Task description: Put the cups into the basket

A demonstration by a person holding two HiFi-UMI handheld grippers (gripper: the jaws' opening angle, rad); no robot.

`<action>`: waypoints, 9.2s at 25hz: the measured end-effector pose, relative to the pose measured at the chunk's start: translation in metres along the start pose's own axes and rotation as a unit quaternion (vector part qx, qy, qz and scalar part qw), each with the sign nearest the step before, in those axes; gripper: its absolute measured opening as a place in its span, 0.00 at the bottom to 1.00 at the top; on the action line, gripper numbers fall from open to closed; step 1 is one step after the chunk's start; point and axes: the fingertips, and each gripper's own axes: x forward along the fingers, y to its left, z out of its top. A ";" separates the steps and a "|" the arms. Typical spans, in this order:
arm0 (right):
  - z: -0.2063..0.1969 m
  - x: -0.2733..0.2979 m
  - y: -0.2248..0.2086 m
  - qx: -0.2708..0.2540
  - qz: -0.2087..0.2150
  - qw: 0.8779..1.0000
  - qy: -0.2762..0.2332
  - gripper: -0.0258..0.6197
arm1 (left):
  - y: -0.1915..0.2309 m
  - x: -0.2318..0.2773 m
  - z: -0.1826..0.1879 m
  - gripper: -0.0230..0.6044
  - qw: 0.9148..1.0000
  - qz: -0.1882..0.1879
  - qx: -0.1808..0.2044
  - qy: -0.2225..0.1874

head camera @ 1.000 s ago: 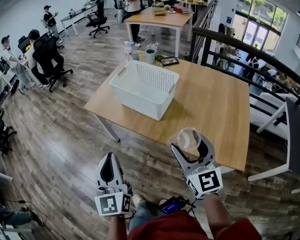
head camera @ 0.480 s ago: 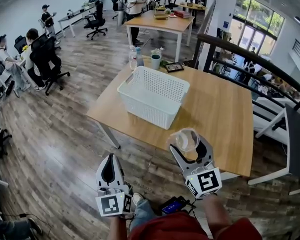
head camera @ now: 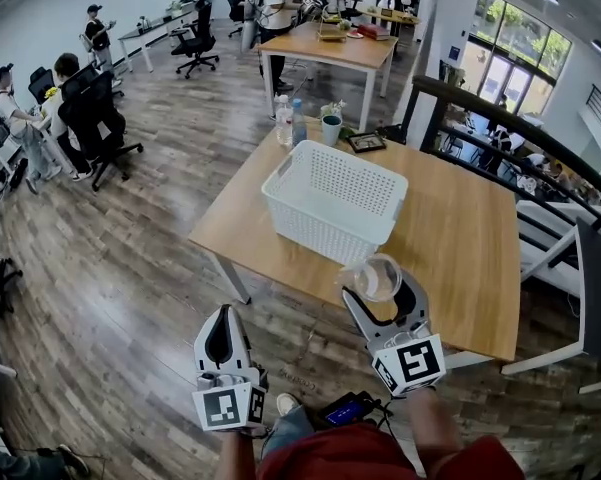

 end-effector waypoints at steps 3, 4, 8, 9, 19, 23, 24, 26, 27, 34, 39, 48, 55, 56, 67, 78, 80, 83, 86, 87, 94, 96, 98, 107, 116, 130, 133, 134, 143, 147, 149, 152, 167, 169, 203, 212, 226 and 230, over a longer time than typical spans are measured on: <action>0.004 0.019 0.012 -0.003 0.000 1.000 0.000 0.55 | 0.022 0.007 0.003 0.04 1.000 0.001 -0.003 -0.002; 0.005 0.025 0.016 -0.004 0.000 1.000 0.000 0.55 | 0.029 0.009 0.004 0.04 1.000 0.001 -0.004 -0.003; 0.012 0.048 0.028 -0.008 -0.002 1.000 -0.001 0.55 | 0.054 0.020 0.008 0.04 1.000 0.001 -0.005 -0.006; 0.013 0.054 0.030 -0.009 -0.003 1.000 -0.001 0.55 | 0.060 0.023 0.009 0.04 1.000 0.000 -0.006 -0.006; 0.014 0.085 0.043 -0.010 -0.026 1.000 0.001 0.55 | 0.094 0.052 0.002 0.04 1.000 -0.025 -0.012 0.000; 0.016 0.088 0.039 -0.009 -0.034 0.999 -0.002 0.55 | 0.095 0.060 0.001 0.04 0.999 -0.034 -0.014 0.000; 0.016 0.088 0.038 -0.009 -0.037 0.999 -0.004 0.55 | 0.094 0.063 0.000 0.04 0.999 -0.036 -0.015 0.001; 0.017 0.090 0.033 -0.009 -0.042 0.999 -0.008 0.55 | 0.094 0.069 -0.003 0.04 0.999 -0.042 -0.016 0.001; 0.017 0.091 0.031 -0.009 -0.044 0.999 -0.009 0.55 | 0.093 0.073 -0.004 0.04 0.999 -0.044 -0.016 0.001; 0.014 0.100 0.002 -0.002 -0.057 0.998 -0.016 0.55 | 0.078 0.102 -0.009 0.04 0.998 -0.056 -0.014 0.000; 0.017 0.111 -0.023 0.000 -0.062 0.998 -0.023 0.55 | 0.067 0.130 -0.010 0.04 0.998 -0.061 -0.014 0.001; 0.015 0.133 -0.076 0.002 -0.076 0.997 -0.030 0.55 | 0.040 0.187 -0.017 0.04 0.997 -0.077 -0.015 0.003; 0.012 0.150 -0.123 0.008 -0.087 0.996 -0.028 0.55 | 0.009 0.236 -0.014 0.04 0.995 -0.097 -0.018 -0.002; 0.011 0.152 -0.130 0.009 -0.089 0.996 -0.028 0.55 | 0.004 0.243 -0.015 0.04 0.995 -0.098 -0.016 0.000; -0.003 0.161 -0.191 0.024 -0.093 0.995 -0.030 0.55 | -0.044 0.296 -0.023 0.04 0.994 -0.113 -0.005 0.011; -0.015 0.184 -0.193 0.026 -0.099 0.995 -0.015 0.55 | -0.038 0.320 -0.035 0.04 0.991 -0.130 -0.003 0.017; -0.014 0.190 -0.191 0.021 -0.105 0.994 -0.012 0.55 | -0.034 0.325 -0.036 0.04 0.990 -0.138 -0.005 0.018; -0.014 0.199 -0.185 0.016 -0.107 0.994 -0.005 0.55 | -0.027 0.329 -0.037 0.04 0.989 -0.145 -0.010 0.019; -0.014 0.205 -0.179 0.011 -0.107 0.994 -0.002 0.55 | -0.020 0.332 -0.037 0.04 0.989 -0.148 -0.015 0.018; -0.014 0.208 -0.177 0.010 -0.108 0.994 -0.001 0.55 | -0.017 0.333 -0.037 0.04 0.989 -0.149 -0.017 0.017; -0.020 0.223 -0.173 0.010 -0.105 0.994 0.007 0.55 | -0.005 0.340 -0.038 0.04 0.989 -0.148 -0.023 0.015; -0.024 0.227 -0.172 0.010 -0.103 0.995 0.011 0.55 | -0.002 0.341 -0.039 0.04 0.989 -0.147 -0.024 0.016; -0.026 0.231 -0.170 0.010 -0.100 0.995 0.014 0.55 | 0.000 0.341 -0.040 0.04 0.989 -0.145 -0.025 0.017; -0.041 0.253 -0.165 0.027 -0.069 0.997 0.019 0.55 | 0.007 0.344 -0.044 0.04 0.990 -0.137 -0.032 0.019; -0.062 0.266 -0.169 0.030 -0.061 0.997 0.047 0.55 | 0.010 0.342 -0.047 0.04 0.991 -0.130 -0.034 0.022; -0.102 0.298 -0.166 0.026 -0.023 0.995 0.092 0.55 | 0.018 0.338 -0.049 0.04 0.992 -0.119 -0.036 0.023; -0.112 0.306 -0.163 0.027 -0.015 0.995 0.099 0.55 | 0.021 0.337 -0.051 0.04 0.992 -0.116 -0.037 0.024; -0.114 0.308 -0.163 0.027 -0.013 0.994 0.100 0.55 | 0.022 0.337 -0.051 0.04 0.992 -0.115 -0.037 0.025; -0.129 0.322 -0.163 0.018 -0.004 0.994 0.110 0.55 | 0.025 0.336 -0.051 0.04 0.993 -0.112 -0.031 0.027; -0.138 0.327 -0.160 0.012 0.006 0.993 0.119 0.55 | 0.021 0.337 -0.050 0.04 0.993 -0.114 -0.025 0.028; -0.143 0.330 -0.157 0.011 0.012 0.992 0.123 0.55 | 0.021 0.338 -0.050 0.04 0.993 -0.115 -0.022 0.027; -0.151 0.335 -0.152 0.007 0.018 0.991 0.131 0.55 | 0.022 0.337 -0.049 0.04 0.993 -0.114 -0.020 0.025; -0.186 0.349 -0.138 0.001 0.043 0.985 0.166 0.55 | 0.033 0.335 -0.061 0.04 0.993 -0.103 -0.029 0.040; -0.189 0.350 -0.137 0.010 0.047 0.984 0.169 0.55 | 0.033 0.334 -0.061 0.04 0.993 -0.103 -0.030 0.040; -0.255 0.366 -0.152 0.055 0.030 0.974 0.216 0.55 | 0.030 0.331 -0.069 0.04 0.992 -0.108 -0.039 0.045; -0.257 0.364 -0.155 0.061 0.023 0.974 0.218 0.55 | 0.028 0.333 -0.069 0.04 0.992 -0.112 -0.039 0.045; -0.257 0.360 -0.156 0.063 0.023 0.973 0.222 0.55 | 0.029 0.331 -0.068 0.04 0.992 -0.111 -0.041 0.045; -0.258 0.359 -0.156 0.060 0.024 0.972 0.225 0.55 | 0.028 0.331 -0.069 0.04 0.992 -0.111 -0.042 0.045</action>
